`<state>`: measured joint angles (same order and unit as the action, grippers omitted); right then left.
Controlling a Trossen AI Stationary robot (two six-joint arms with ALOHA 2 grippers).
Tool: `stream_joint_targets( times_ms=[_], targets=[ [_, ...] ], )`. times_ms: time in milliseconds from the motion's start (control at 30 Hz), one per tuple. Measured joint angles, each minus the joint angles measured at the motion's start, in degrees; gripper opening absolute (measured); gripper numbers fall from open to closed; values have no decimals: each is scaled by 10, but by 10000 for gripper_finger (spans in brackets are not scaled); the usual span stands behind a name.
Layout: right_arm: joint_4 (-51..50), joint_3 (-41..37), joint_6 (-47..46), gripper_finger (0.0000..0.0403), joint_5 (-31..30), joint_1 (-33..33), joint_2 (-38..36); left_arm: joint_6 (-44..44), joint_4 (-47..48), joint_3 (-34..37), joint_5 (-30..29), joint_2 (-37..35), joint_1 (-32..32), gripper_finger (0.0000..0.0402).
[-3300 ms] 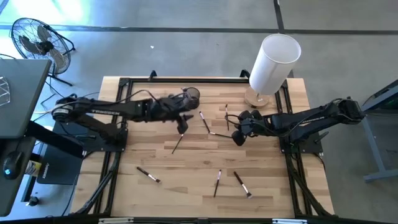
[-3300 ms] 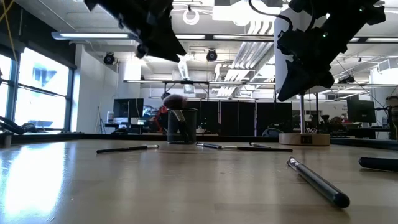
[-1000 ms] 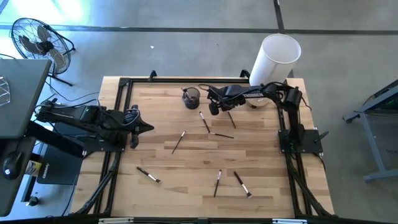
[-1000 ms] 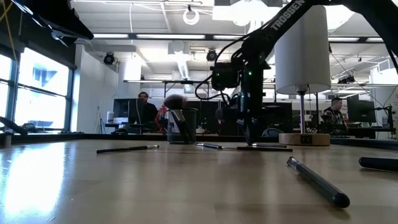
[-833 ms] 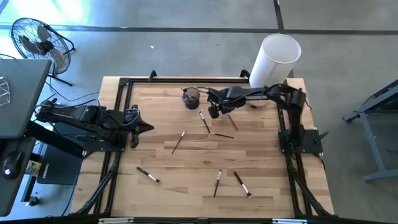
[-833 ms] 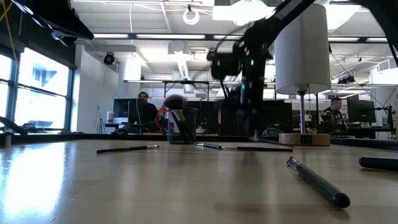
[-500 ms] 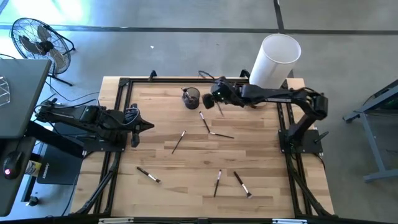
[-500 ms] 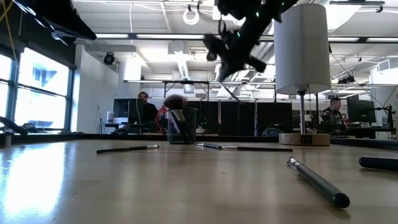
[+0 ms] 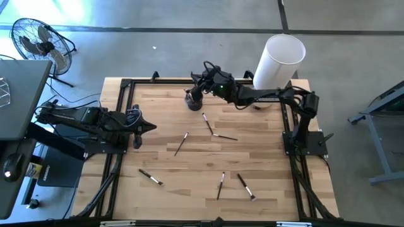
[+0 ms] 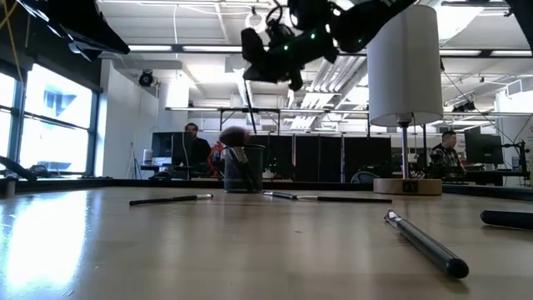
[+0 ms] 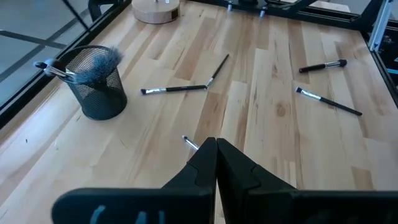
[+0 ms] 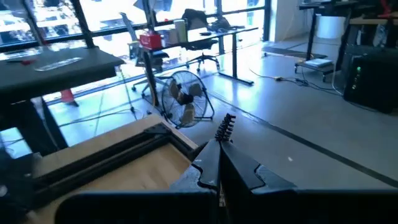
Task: Put items in baskets/containers
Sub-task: Put the brow brush into the pen holder
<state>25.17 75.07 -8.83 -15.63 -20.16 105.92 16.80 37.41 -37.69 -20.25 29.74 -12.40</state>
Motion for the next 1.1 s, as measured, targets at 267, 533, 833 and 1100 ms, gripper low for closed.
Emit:
stream_joint_targets(
  times_ms=[267, 533, 833, 1100],
  targets=[
    [22, 0, 27, 0, 38, -12, 58, 0, 5, 0, 0, 0, 0, 0],
    [-15, 0, 24, 17, 32, -12, 72, 0, 4, 0, -12, 0, 0, 1],
    [-48, 0, 13, 94, 65, -12, 67, 0, -4, -1, -48, 0, 0, 22],
    [-133, 0, 44, 132, 54, -11, 18, 0, -4, -1, -43, 2, 0, 30]
  ],
)
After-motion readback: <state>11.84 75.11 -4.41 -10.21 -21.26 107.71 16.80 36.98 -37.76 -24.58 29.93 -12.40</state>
